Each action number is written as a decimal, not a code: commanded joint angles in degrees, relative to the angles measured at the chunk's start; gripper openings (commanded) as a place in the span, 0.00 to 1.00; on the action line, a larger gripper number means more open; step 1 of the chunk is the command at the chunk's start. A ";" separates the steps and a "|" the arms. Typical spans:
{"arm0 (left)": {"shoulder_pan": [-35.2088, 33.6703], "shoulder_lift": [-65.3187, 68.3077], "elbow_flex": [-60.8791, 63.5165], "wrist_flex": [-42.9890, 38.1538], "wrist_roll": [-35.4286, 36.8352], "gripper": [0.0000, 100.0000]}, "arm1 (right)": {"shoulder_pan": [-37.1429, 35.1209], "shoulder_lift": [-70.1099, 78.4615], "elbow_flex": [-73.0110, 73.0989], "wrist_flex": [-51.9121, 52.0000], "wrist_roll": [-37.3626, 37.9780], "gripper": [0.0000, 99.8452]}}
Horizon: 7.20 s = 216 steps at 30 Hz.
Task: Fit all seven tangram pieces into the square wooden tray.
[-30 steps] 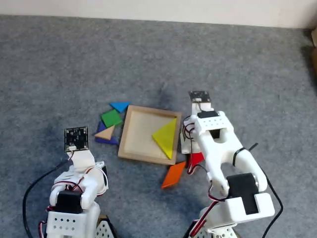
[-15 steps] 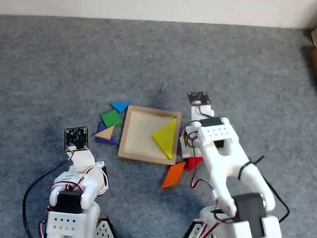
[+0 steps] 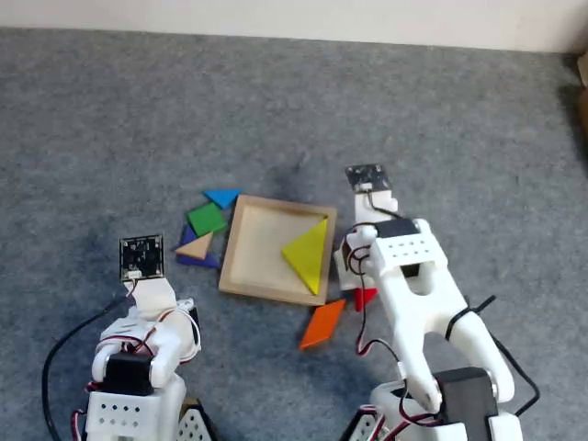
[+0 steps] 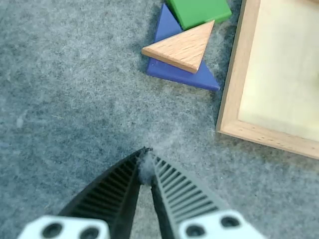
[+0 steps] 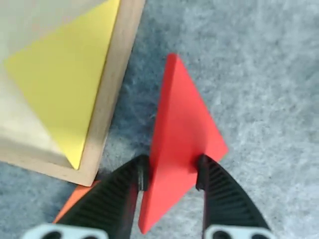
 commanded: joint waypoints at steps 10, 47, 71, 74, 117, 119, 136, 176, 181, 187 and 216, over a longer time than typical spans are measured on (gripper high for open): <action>-0.40 -0.22 1.10 0.26 -0.44 0.01 | 10.51 -2.59 -0.92 0.84 4.13 0.12; -0.40 -0.22 1.10 0.26 -0.44 0.01 | 13.76 -8.57 -11.38 7.52 20.92 0.01; -0.40 -0.22 1.10 0.26 -0.44 0.01 | -11.74 -3.91 -14.64 -2.68 25.41 0.01; -0.40 -0.22 1.10 0.26 -0.44 0.01 | -12.00 -1.01 -16.66 -2.33 25.32 0.01; -0.40 -0.22 1.10 0.26 -0.44 0.01 | -7.34 8.13 -24.66 -9.10 10.55 0.00; -0.40 -0.22 1.10 0.26 -0.44 0.01 | -6.81 11.82 -24.84 -9.19 10.46 0.00; -0.40 -0.22 1.10 0.26 -0.44 0.01 | -14.90 24.75 -29.32 -8.66 19.43 0.00; -0.40 -0.22 1.10 0.26 -0.44 0.01 | -15.34 13.05 -32.22 3.91 14.24 0.00; -0.40 -0.22 1.10 0.26 -0.44 0.01 | -14.11 13.23 -27.82 4.26 13.63 0.00; -0.40 -0.22 1.10 0.26 -0.44 0.01 | -14.29 13.23 -25.10 14.29 13.71 0.00; -0.40 -0.22 1.10 0.26 -0.44 0.01 | -24.92 10.86 -20.00 0.13 0.26 0.00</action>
